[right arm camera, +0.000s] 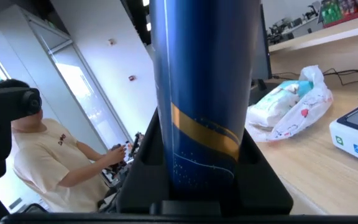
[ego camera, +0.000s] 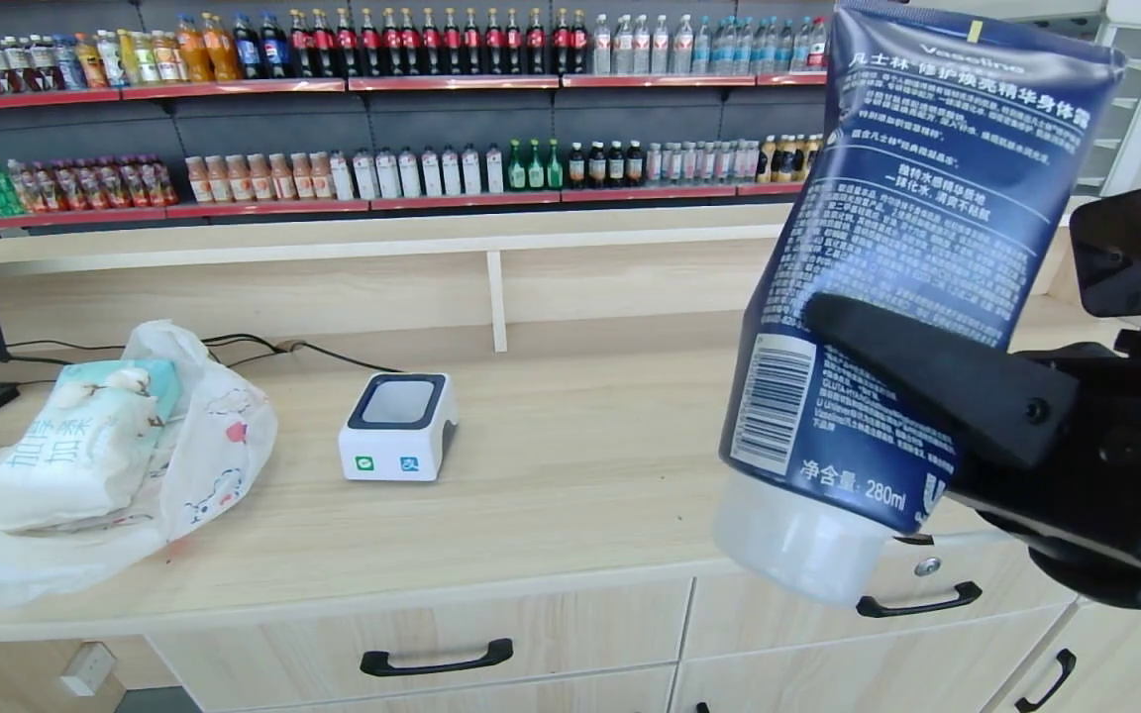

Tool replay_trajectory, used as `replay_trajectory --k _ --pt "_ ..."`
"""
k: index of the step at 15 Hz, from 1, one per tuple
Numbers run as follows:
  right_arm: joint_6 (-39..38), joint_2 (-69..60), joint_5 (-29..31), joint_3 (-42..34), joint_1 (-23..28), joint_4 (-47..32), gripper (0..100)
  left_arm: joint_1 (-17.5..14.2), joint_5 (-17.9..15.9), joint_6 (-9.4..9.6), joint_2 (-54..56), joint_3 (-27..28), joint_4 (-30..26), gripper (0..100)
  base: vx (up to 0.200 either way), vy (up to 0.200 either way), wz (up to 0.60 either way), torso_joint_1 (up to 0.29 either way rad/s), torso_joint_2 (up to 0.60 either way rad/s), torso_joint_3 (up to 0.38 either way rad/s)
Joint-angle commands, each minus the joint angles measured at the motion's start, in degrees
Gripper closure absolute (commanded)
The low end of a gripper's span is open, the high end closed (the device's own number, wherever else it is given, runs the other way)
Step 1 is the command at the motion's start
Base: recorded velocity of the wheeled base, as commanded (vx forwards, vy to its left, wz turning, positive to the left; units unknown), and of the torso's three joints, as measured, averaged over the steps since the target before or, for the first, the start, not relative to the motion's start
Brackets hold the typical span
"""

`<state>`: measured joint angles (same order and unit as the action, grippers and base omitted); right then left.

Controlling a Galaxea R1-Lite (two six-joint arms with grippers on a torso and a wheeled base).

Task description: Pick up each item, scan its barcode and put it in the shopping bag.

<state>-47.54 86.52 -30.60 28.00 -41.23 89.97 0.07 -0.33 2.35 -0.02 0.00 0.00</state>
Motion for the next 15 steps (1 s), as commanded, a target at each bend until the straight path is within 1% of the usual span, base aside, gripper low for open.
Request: replay_trajectory --k 1,4,11,14,15 --pt "-0.3 0.2 -0.2 1.2 -0.2 0.0 100 0.0 0.1 -0.07 0.0 0.0 0.0 0 0.0 0.0 0.0 0.0 0.0 0.0" --pt "-0.5 1.1 -0.4 3.3 -0.3 0.0 100 0.0 0.0 0.02 0.0 0.0 0.0 0 0.0 0.0 0.0 0.0 0.0 0.0" --pt "-0.5 1.3 -1.7 3.3 -0.3 0.0 100 0.0 0.0 -0.07 0.0 0.0 0.0 0 0.0 0.0 0.0 0.0 0.0 0.0" --pt "0.4 0.7 -1.7 2.2 -0.3 0.0 100 0.0 0.1 0.02 0.0 0.0 0.0 0 0.0 0.0 0.0 0.0 0.0 0.0" --pt "2.1 0.2 -1.8 0.8 -0.3 0.0 100 0.0 0.0 0.02 0.0 0.0 0.0 0 0.0 0.0 0.0 0.0 0.0 0.0"
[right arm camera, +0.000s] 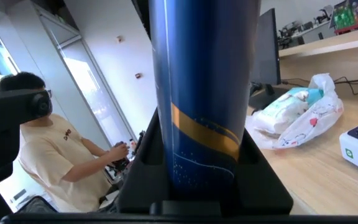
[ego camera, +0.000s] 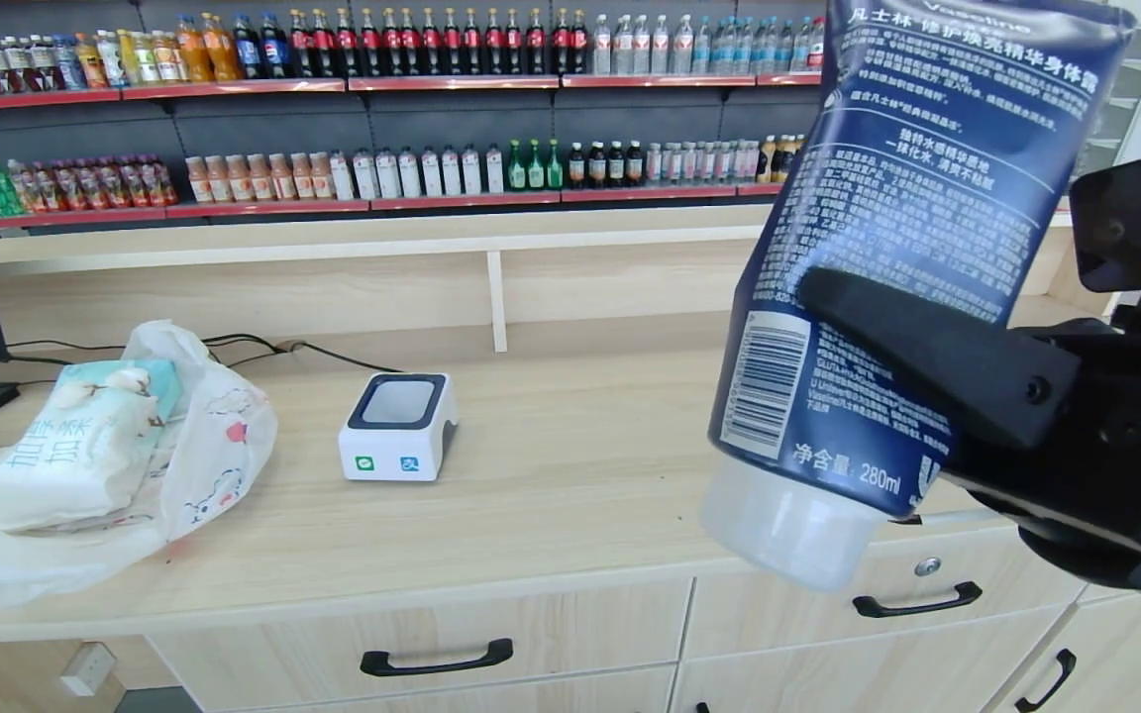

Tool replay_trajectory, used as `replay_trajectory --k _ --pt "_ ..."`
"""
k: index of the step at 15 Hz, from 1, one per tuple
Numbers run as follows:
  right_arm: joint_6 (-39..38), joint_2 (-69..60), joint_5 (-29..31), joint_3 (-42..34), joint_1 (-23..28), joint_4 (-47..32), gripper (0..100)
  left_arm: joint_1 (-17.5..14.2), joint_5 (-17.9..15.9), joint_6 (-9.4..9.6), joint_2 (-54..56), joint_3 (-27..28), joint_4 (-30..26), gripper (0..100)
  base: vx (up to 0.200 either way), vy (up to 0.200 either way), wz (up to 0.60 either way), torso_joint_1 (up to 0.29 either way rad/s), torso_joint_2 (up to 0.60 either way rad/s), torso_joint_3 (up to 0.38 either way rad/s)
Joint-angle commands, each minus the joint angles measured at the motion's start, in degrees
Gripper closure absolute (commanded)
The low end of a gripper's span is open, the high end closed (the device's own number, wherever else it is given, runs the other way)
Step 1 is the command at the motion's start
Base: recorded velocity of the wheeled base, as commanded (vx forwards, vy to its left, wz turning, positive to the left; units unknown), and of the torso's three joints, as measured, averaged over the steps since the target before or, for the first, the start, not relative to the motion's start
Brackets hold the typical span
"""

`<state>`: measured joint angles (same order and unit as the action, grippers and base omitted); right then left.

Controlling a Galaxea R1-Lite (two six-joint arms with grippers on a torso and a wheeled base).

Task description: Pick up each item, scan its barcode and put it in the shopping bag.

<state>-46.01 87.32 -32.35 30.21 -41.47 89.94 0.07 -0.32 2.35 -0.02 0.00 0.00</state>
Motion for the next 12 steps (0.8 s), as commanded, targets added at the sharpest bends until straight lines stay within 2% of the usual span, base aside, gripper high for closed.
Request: replay_trajectory --k 1,4,7,9,10,12 --pt "4.3 -0.5 -0.3 -2.8 0.2 0.1 100 0.0 0.1 -0.07 0.0 0.0 0.0 0 0.0 0.0 0.0 0.0 0.0 0.0" --pt "10.8 -0.7 -0.2 -8.7 2.8 0.1 100 -0.1 0.1 -0.07 0.0 0.0 0.0 0 0.0 0.0 0.0 0.0 0.0 0.0" --pt "15.2 0.2 -0.2 -10.2 8.7 0.1 100 0.0 0.0 0.02 0.0 0.0 0.0 0 0.0 0.0 0.0 0.0 0.0 0.0" --pt "21.0 2.0 0.3 -12.5 13.7 0.1 100 0.0 0.0 -0.07 0.0 0.0 0.0 0 0.0 0.0 0.0 0.0 0.0 0.0" --pt "27.0 3.5 0.8 -14.7 16.4 0.1 100 0.0 0.0 0.02 0.0 0.0 0.0 0 0.0 0.0 0.0 0.0 0.0 0.0" --pt "33.9 5.1 1.1 -16.7 19.9 0.1 100 -0.1 0.0 0.02 0.0 0.0 0.0 0 0.0 0.0 0.0 0.0 0.0 0.0"
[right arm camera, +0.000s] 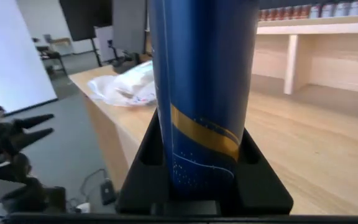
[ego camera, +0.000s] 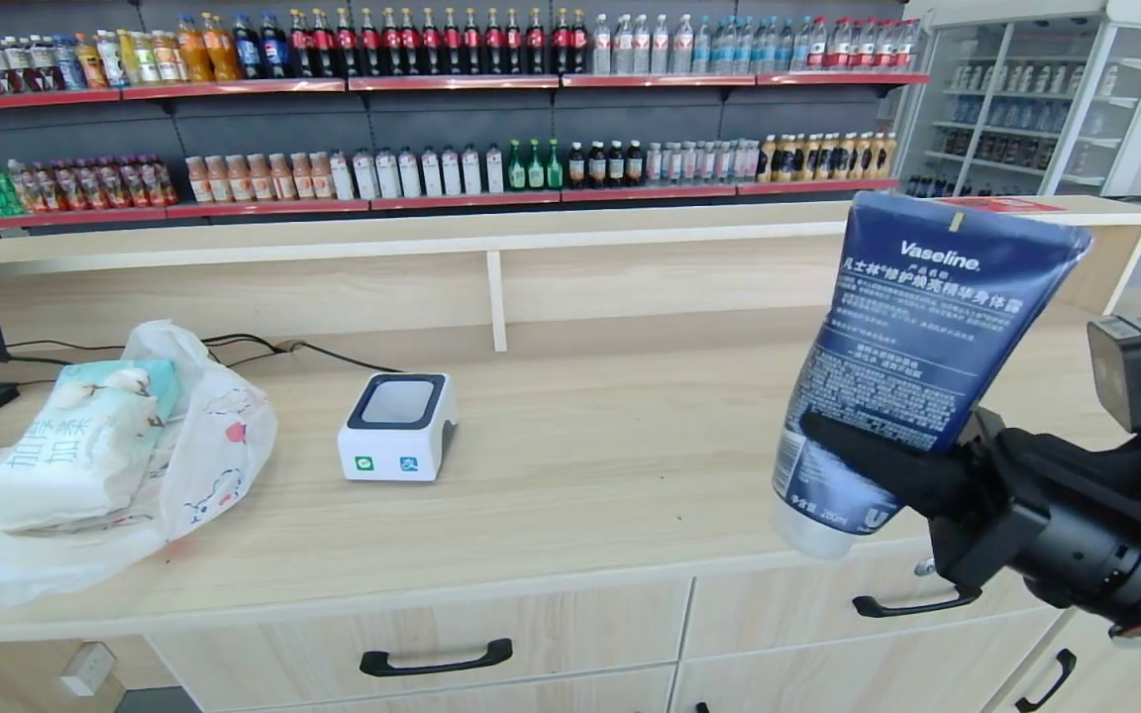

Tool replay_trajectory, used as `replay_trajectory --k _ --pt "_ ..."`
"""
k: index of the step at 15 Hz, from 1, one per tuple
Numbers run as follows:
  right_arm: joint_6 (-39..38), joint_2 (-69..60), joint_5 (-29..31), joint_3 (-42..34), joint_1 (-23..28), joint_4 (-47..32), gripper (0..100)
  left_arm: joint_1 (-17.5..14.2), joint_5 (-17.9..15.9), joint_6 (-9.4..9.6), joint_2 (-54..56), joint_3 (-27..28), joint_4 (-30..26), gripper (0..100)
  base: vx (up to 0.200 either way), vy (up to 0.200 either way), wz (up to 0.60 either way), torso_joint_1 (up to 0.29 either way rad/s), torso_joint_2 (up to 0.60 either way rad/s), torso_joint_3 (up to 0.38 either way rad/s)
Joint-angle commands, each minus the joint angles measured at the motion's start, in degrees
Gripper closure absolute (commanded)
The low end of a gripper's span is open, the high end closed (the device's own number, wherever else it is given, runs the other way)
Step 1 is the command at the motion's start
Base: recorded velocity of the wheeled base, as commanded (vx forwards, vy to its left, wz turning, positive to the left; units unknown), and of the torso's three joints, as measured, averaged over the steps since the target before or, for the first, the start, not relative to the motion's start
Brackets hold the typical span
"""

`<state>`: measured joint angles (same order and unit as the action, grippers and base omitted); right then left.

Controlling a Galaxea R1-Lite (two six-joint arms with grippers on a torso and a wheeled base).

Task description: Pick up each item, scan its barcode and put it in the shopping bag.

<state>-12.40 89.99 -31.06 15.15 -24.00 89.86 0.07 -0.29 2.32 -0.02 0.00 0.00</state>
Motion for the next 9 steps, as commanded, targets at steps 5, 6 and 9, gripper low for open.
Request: replay_trajectory --k 5,6,9 --pt "13.8 4.0 25.2 -2.5 3.3 0.1 100 -0.1 0.0 -0.03 0.0 0.0 0.0 0 0.0 0.0 0.0 0.0 0.0 0.0" --pt "14.2 3.4 30.4 -1.5 3.3 0.1 100 0.0 0.0 -0.21 0.0 0.0 0.0 0 0.0 0.0 0.0 0.0 0.0 0.0" --pt "12.8 2.9 31.9 0.5 4.1 0.1 100 -0.1 0.0 -0.29 0.0 0.0 0.0 0 0.0 0.0 0.0 0.0 0.0 0.0"
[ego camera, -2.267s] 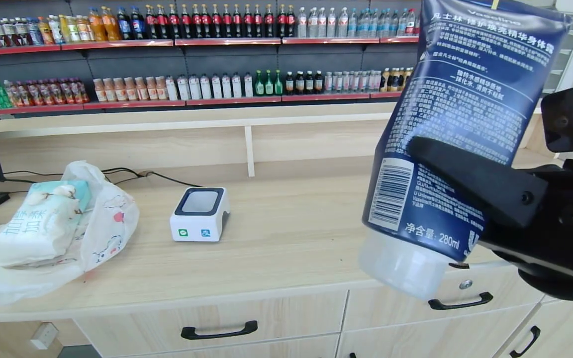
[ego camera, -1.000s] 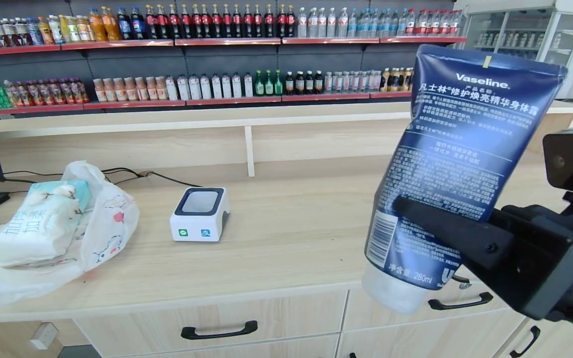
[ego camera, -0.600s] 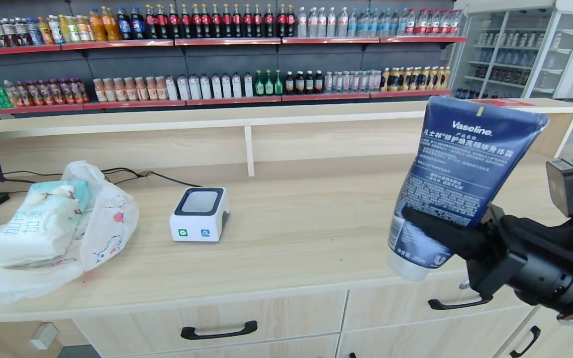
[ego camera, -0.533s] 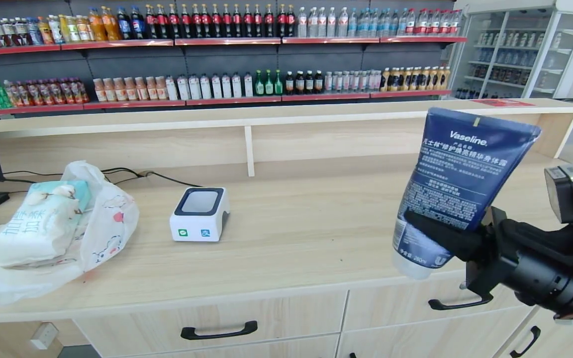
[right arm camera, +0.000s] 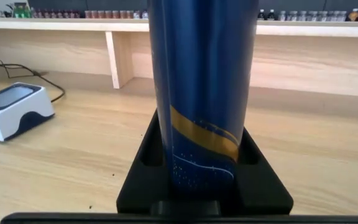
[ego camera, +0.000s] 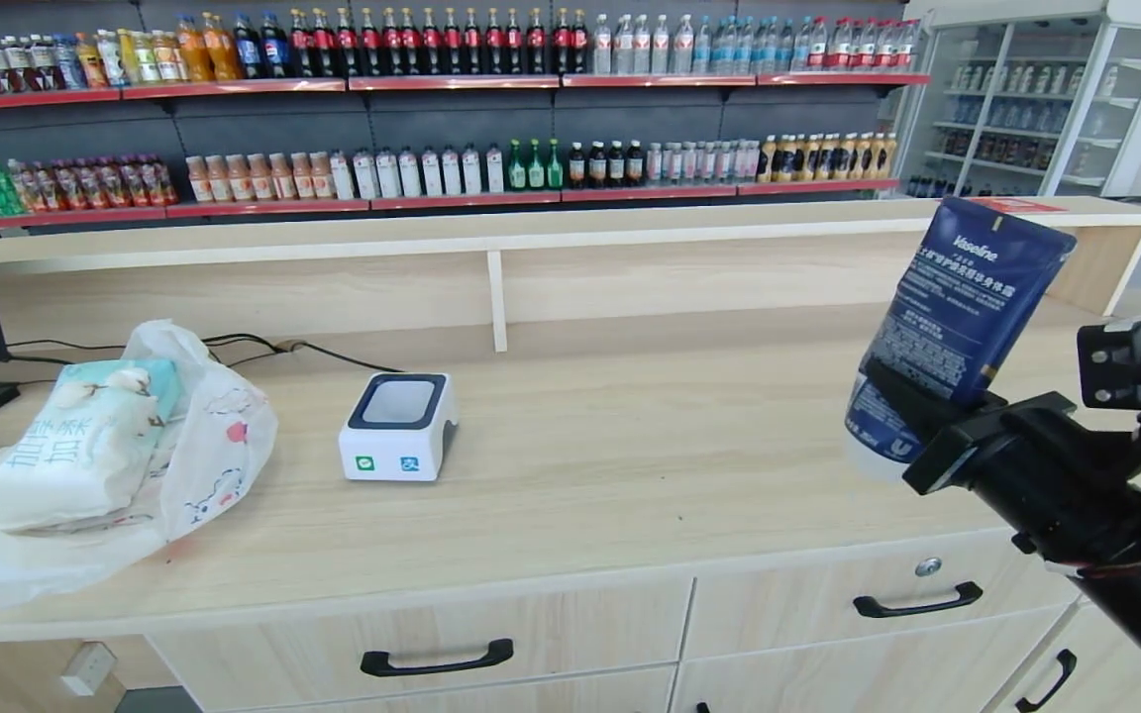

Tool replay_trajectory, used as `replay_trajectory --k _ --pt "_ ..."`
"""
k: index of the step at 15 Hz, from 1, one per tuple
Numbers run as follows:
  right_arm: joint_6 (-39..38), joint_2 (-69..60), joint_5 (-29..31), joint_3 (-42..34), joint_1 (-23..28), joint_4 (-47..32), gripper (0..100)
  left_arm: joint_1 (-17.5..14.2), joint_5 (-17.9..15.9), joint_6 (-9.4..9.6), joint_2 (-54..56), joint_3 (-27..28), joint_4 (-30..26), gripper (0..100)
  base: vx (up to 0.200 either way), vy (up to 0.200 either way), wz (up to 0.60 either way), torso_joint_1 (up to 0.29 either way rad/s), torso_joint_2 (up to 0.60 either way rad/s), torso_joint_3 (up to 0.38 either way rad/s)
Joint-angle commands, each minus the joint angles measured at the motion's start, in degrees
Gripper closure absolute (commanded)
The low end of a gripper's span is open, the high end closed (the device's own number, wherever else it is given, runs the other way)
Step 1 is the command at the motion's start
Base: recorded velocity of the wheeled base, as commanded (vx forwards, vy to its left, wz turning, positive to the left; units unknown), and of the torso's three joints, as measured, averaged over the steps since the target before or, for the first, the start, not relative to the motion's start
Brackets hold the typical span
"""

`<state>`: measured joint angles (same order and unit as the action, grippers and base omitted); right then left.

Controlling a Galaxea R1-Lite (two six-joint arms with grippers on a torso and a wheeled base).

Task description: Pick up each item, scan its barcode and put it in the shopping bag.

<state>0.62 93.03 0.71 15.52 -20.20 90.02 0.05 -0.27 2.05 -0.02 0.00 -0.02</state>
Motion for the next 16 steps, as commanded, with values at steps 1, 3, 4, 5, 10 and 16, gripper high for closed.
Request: replay_trajectory --k 1,3,4,5,10,16 --pt "-0.1 0.0 0.2 0.0 0.2 0.0 100 0.0 0.0 -0.03 0.0 0.0 0.0 0 0.0 0.0 0.0 0.0 0.0 0.0" --pt "1.3 0.3 0.8 0.4 0.2 0.0 100 0.0 0.0 -0.11 0.0 0.0 0.0 0 0.0 0.0 0.0 0.0 0.0 0.0" --pt "1.4 0.7 0.8 1.8 0.2 0.0 100 0.0 0.0 -0.2 0.0 0.0 0.0 0 -0.2 0.0 0.0 0.002 0.0 -0.002" --pt "1.4 0.8 0.8 2.4 0.2 0.0 100 0.0 0.0 -0.2 0.0 0.0 0.0 0 -0.2 0.0 0.0 0.002 0.01 0.002" --pt "1.2 0.8 1.0 2.3 0.6 0.0 100 0.0 0.0 -0.2 0.0 0.0 0.0 0 -0.04 0.08 0.0 -0.004 0.0 0.006" --pt "1.1 -0.3 1.0 2.5 1.7 0.0 100 0.0 0.0 -0.29 0.0 0.0 0.0 0 0.0 0.2 0.0 0.01 0.0 0.003"
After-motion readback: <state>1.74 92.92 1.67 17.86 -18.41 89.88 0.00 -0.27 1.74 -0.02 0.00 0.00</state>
